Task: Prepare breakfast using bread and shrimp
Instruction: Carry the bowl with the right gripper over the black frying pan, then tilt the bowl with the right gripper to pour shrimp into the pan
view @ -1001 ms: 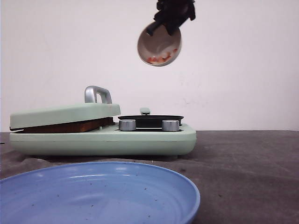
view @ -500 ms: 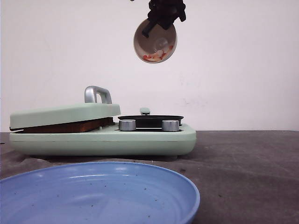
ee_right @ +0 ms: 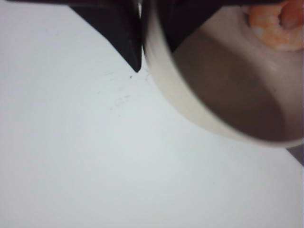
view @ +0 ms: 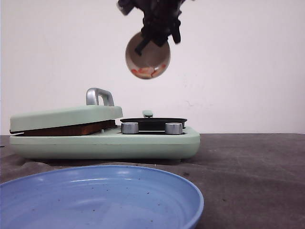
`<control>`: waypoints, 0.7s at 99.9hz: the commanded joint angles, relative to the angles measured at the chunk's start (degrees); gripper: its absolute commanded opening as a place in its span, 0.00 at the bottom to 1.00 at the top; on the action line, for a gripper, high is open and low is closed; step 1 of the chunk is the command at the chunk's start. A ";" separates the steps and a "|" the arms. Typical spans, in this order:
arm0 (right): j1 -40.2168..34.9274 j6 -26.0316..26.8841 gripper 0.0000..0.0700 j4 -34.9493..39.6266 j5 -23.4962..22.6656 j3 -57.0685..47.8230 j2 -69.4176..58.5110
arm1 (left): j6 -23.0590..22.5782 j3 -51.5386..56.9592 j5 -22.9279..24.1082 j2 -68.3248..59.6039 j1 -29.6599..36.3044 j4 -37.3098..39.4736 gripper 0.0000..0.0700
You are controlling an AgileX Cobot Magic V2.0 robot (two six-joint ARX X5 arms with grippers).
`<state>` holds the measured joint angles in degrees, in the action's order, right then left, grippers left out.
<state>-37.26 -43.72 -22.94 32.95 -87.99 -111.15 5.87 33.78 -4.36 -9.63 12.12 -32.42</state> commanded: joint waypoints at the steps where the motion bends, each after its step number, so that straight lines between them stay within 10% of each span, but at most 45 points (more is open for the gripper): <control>1: -0.48 -0.48 0.00 -5.81 0.11 2.29 -0.81 | -0.74 0.11 0.07 0.13 0.00 0.66 0.79; 47: 0.68 -0.70 0.00 -30.25 -1.49 18.43 -0.81 | -1.18 0.11 0.07 0.13 0.00 0.66 0.79; 70: 1.53 1.77 0.00 -30.75 -3.43 19.10 -0.81 | -1.31 0.11 0.04 0.13 0.00 0.63 0.79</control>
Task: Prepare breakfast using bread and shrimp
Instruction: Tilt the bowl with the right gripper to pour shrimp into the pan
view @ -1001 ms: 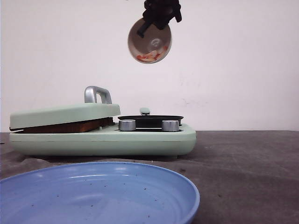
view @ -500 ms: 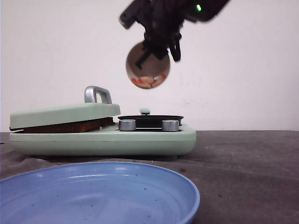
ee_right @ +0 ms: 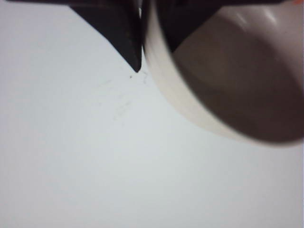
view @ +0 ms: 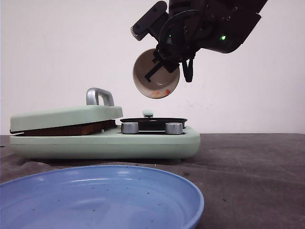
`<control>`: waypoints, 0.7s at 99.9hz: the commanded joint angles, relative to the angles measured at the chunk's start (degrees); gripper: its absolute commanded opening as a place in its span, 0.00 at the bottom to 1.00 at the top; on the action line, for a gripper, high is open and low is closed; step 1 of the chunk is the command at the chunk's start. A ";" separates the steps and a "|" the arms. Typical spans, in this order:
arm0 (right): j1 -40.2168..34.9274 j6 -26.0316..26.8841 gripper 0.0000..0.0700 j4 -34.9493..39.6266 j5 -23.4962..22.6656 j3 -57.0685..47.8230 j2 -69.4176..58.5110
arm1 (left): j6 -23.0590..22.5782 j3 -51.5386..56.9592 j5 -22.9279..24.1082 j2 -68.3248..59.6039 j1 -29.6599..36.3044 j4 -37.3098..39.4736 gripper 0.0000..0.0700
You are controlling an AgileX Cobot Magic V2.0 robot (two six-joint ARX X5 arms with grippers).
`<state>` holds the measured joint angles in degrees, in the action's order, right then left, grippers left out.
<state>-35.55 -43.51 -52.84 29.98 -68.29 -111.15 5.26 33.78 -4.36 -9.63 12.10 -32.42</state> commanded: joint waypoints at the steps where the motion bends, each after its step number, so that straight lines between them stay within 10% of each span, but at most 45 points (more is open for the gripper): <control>1: -0.15 1.55 0.00 -0.85 -0.59 -0.59 -0.81 | -0.70 0.11 0.04 0.13 0.02 0.63 0.79; 70: 1.18 5.62 0.00 -1.60 1.25 -0.61 -0.79 | -0.72 0.11 0.07 0.13 0.02 0.35 0.79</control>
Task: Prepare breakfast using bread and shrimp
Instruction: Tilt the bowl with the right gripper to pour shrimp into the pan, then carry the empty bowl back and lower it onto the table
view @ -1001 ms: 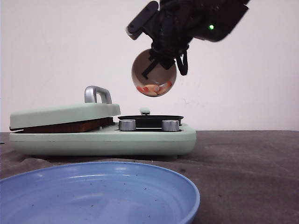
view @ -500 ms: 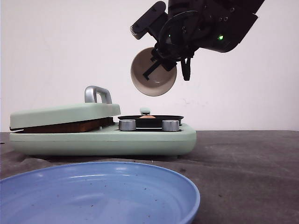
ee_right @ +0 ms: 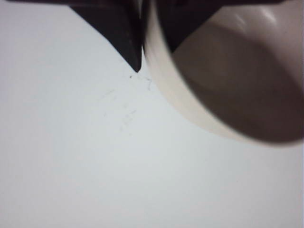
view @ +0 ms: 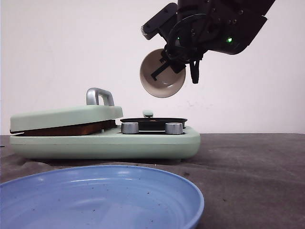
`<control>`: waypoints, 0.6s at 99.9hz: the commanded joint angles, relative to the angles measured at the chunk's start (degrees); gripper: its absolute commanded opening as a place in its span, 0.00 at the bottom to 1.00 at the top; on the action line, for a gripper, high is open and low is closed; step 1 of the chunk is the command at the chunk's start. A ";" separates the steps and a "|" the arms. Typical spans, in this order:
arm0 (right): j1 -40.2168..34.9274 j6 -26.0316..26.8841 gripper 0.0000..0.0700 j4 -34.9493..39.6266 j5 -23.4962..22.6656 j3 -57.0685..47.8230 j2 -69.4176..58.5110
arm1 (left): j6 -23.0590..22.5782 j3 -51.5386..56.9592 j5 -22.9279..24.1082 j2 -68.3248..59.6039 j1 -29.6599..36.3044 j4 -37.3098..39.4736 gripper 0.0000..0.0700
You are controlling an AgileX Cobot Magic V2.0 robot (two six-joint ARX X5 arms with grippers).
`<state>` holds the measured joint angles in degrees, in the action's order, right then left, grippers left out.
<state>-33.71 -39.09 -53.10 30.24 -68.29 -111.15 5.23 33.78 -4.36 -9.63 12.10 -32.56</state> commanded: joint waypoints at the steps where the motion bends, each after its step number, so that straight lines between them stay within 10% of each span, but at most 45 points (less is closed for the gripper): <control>1: -0.70 1.20 0.00 -1.33 1.14 -0.61 -0.76 | -0.70 0.11 0.07 0.13 0.02 0.46 0.79; 33: -0.59 4.76 0.00 7.61 2.82 -0.96 4.48 | -0.70 0.11 0.07 0.13 0.02 0.24 0.79; 60: 2.12 17.44 0.00 34.32 1.27 -8.35 11.04 | -0.57 0.11 0.04 0.13 0.02 -0.76 0.79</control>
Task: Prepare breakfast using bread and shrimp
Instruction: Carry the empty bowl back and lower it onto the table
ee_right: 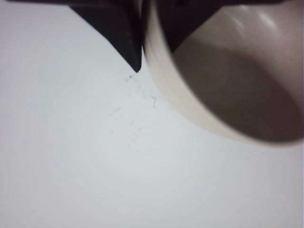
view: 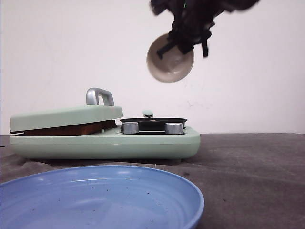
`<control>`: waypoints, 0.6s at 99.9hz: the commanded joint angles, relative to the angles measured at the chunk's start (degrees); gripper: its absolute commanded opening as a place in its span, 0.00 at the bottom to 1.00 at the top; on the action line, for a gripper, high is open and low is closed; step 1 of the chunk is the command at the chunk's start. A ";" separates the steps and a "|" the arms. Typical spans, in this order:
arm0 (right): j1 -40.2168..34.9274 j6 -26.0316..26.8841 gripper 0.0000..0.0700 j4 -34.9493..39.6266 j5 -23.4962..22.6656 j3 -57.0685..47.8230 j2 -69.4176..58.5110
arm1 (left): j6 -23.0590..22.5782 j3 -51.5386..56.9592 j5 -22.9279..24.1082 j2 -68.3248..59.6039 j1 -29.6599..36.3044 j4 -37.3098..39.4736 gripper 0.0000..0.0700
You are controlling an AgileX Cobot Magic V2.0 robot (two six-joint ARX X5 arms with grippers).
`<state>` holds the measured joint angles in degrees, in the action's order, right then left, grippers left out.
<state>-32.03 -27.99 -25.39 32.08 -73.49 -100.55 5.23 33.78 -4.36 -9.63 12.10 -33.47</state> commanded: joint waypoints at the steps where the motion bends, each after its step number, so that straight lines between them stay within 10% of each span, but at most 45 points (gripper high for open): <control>1: 0.52 6.75 0.00 7.80 -0.72 -3.61 0.59 | -0.55 0.11 0.04 0.13 0.02 0.15 0.79; 28: 4.13 18.38 0.00 40.28 -6.95 -20.50 1.62 | -0.50 0.11 0.07 0.13 0.02 0.02 0.79; 60: 12.07 34.67 0.00 61.02 -21.66 -34.07 1.62 | -0.50 0.11 0.07 0.13 0.02 0.02 0.79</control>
<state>-21.52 -0.62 33.58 13.23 -105.27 -98.80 5.23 33.78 -4.36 -9.63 12.10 -33.93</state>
